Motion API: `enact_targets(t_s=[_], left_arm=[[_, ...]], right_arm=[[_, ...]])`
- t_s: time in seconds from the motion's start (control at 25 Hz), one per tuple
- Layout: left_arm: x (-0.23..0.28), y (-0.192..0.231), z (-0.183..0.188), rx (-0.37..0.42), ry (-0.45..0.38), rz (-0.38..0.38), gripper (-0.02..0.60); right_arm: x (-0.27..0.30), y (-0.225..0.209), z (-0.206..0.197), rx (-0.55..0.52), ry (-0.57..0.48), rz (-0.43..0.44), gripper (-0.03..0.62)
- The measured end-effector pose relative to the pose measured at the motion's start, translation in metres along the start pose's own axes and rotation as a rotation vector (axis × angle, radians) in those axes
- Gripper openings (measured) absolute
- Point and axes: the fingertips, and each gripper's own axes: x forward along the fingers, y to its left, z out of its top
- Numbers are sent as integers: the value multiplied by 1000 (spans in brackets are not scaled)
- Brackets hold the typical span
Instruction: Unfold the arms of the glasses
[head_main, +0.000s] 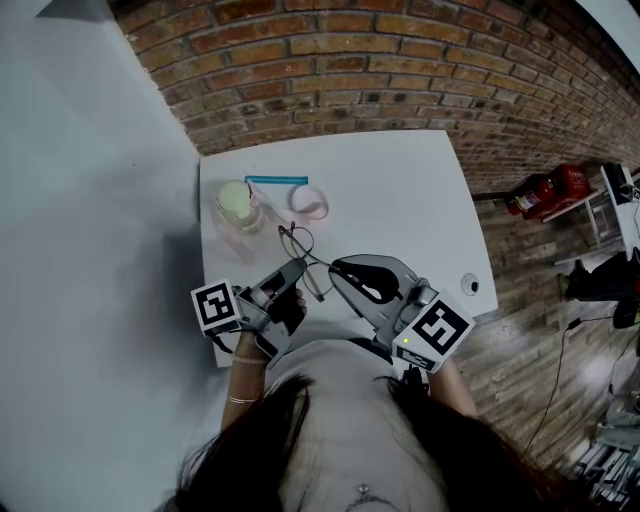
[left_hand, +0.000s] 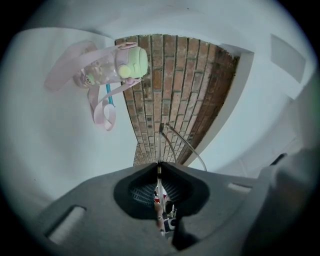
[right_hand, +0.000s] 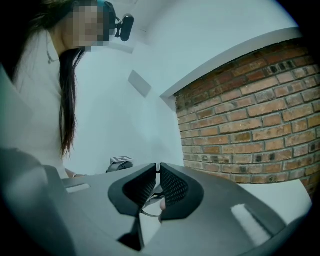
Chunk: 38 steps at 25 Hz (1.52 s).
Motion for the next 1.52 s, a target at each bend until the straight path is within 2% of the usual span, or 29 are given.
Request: enact_targets(t_s=[0.36, 1.52], left_arm=[[6, 7, -11, 17, 50, 40, 21], [11, 9, -36, 60, 176, 48, 21]], right_arm=[[-6, -8, 6, 5, -23, -22, 32], [-24, -28, 26, 11, -103, -109, 34]])
